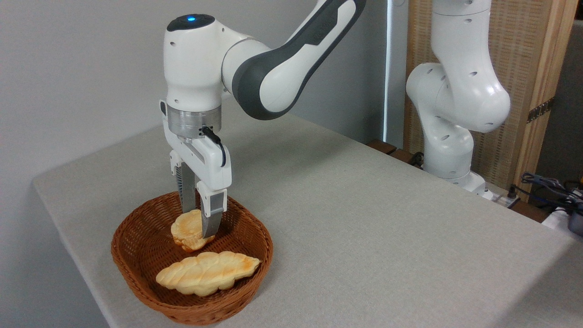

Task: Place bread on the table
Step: 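Lower the gripper into the basket and close it on the round bun, then lift the round bun out of the basket and carry it beside the basket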

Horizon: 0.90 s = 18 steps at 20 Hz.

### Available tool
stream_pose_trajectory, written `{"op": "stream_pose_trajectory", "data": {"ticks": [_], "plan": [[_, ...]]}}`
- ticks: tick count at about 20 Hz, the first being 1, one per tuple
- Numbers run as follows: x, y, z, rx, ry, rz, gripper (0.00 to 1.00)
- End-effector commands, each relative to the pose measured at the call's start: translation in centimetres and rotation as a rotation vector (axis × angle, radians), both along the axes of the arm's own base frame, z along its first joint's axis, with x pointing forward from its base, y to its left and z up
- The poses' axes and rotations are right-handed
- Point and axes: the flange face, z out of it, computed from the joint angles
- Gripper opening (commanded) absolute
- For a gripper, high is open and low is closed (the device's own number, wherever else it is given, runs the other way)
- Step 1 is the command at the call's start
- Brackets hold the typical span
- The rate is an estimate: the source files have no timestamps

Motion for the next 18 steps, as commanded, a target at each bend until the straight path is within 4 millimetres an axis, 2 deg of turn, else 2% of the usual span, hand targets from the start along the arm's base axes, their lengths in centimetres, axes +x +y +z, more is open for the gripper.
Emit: {"op": "stream_pose_trajectory", "data": {"ticks": [1,9,11,13,14,18], "plan": [[0.12,-0.29,-0.53,-0.003,-0.013,-0.019,1.00],[0.59,-0.24,-0.82,0.000,-0.041,-0.026,0.99],[0.55,-0.26,-1.01,0.048,-0.048,-0.068,0.78],[0.53,-0.22,-1.04,0.070,-0.050,-0.082,0.52],[0.52,-0.22,-0.95,0.070,-0.051,-0.082,0.44],[0.55,-0.23,-0.88,0.068,-0.052,-0.078,0.42]]}}
